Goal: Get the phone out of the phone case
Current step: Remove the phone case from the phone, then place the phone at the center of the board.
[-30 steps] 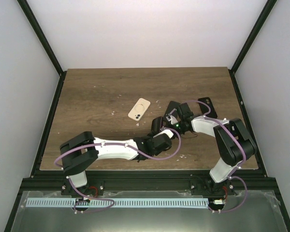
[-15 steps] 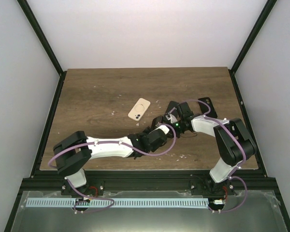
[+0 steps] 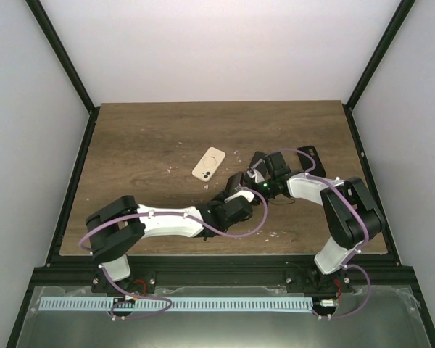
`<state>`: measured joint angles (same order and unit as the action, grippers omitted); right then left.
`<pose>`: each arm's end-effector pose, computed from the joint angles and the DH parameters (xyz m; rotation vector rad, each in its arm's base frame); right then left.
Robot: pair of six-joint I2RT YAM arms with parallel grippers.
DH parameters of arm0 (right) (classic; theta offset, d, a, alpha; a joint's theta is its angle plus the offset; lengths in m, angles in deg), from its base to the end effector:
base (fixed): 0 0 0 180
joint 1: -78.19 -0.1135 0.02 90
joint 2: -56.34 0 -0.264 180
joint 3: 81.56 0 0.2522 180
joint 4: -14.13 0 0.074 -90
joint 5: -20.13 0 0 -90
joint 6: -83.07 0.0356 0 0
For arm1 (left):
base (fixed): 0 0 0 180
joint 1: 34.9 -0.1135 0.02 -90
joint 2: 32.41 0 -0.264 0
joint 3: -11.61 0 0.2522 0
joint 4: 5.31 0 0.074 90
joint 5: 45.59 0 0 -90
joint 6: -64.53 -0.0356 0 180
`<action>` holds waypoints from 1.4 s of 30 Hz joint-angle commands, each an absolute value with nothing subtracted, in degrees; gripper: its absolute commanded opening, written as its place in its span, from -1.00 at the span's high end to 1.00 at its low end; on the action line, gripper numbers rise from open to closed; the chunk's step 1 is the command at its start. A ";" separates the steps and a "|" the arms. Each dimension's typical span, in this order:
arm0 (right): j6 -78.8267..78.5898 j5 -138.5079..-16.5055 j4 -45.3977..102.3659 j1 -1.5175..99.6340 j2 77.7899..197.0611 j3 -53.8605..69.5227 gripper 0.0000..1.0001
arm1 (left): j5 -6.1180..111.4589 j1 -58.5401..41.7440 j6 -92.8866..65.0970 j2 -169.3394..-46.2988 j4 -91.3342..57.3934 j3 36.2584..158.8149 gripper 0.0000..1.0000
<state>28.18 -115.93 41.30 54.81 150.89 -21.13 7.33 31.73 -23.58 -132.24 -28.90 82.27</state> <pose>0.2626 0.1414 0.1486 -0.0168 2.7927 1.3769 0.1574 -0.3103 0.1692 0.9909 2.0385 0.1971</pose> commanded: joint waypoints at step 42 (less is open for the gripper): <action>2.72 -115.27 44.37 87.24 127.18 -17.80 0.99 | 5.28 36.61 -26.79 -116.62 -34.05 77.56 1.00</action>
<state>8.90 -108.74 46.39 78.15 131.28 -17.91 7.59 34.25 -21.94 -113.08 -33.82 74.62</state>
